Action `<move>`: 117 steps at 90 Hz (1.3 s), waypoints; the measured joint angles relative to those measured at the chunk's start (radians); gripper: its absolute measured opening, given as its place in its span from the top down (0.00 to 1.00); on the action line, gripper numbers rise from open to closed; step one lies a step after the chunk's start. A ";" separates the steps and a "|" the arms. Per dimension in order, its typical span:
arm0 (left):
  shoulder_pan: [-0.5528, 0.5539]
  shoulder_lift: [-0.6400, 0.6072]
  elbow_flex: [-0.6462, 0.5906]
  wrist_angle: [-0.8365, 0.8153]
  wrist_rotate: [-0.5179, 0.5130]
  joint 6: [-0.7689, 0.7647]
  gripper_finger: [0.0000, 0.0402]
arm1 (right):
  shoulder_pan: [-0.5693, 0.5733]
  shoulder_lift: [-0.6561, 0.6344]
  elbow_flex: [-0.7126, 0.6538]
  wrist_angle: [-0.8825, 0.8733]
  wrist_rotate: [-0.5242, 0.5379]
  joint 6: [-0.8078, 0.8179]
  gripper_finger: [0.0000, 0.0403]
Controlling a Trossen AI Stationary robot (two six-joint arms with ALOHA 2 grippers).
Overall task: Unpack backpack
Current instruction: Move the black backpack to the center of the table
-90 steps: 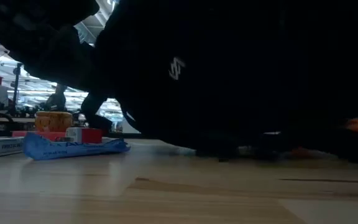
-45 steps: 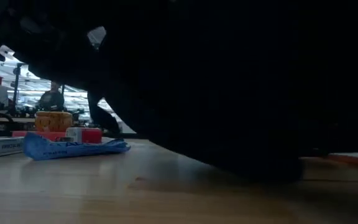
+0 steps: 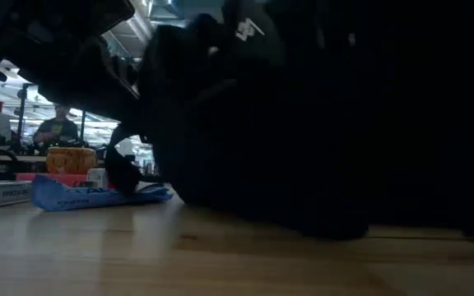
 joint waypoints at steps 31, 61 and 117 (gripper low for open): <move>0.023 0.000 0.000 0.004 0.000 0.081 1.00 | -0.121 0.000 -0.280 0.038 0.029 0.073 1.00; 0.144 0.000 0.000 0.344 0.080 0.628 1.00 | -0.201 0.000 -0.319 0.275 -0.016 -0.084 1.00; 0.370 -0.203 0.153 0.288 0.276 0.966 1.00 | -0.273 -0.009 -0.312 0.142 -0.046 -0.093 1.00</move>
